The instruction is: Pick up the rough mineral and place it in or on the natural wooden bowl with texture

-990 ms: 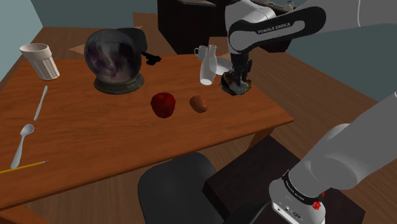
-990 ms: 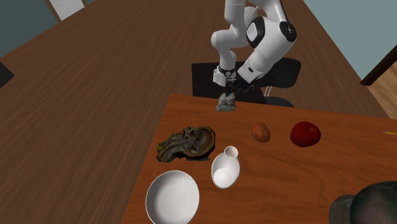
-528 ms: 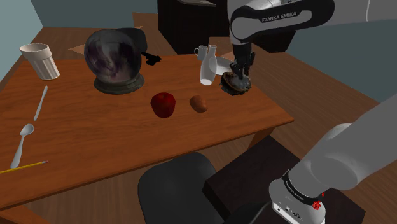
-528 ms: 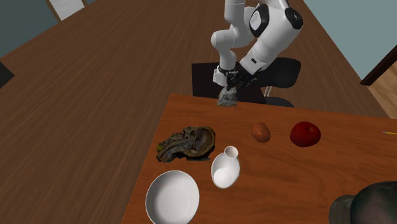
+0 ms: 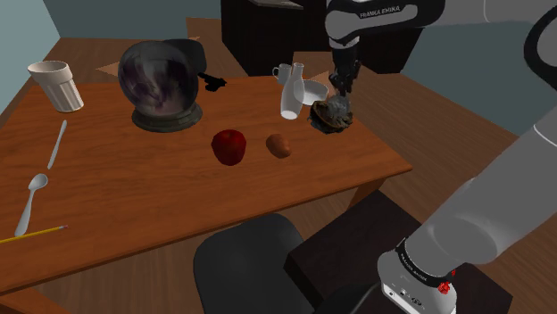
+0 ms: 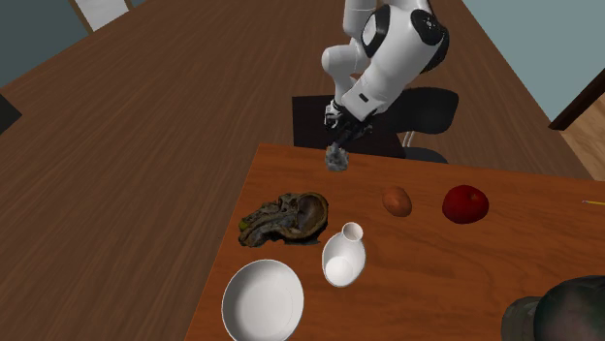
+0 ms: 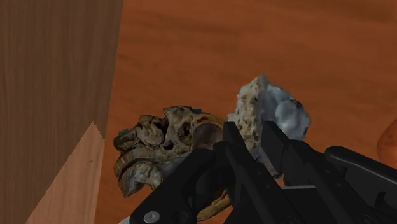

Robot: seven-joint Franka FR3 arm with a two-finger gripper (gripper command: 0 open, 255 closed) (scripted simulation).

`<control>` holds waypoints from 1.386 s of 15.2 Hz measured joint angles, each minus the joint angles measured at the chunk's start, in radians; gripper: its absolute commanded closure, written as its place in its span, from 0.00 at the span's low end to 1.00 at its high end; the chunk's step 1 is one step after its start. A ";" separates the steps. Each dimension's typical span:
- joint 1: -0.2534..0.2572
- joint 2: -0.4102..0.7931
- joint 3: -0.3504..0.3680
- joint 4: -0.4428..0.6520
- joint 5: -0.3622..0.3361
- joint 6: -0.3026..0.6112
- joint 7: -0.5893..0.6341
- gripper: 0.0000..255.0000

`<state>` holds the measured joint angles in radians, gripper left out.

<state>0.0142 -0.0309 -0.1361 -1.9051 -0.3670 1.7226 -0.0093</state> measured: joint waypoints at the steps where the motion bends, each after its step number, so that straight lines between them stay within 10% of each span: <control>1: -0.010 0.022 -0.010 0.027 0.000 0.002 -0.021 1.00; 13: -0.152 0.419 -0.096 0.599 0.072 -0.091 -0.291 1.00; 21: -0.165 0.446 -0.097 0.547 0.075 -0.012 -0.282 1.00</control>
<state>-0.1504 0.4149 -0.2332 -1.3577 -0.2918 1.7107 -0.2908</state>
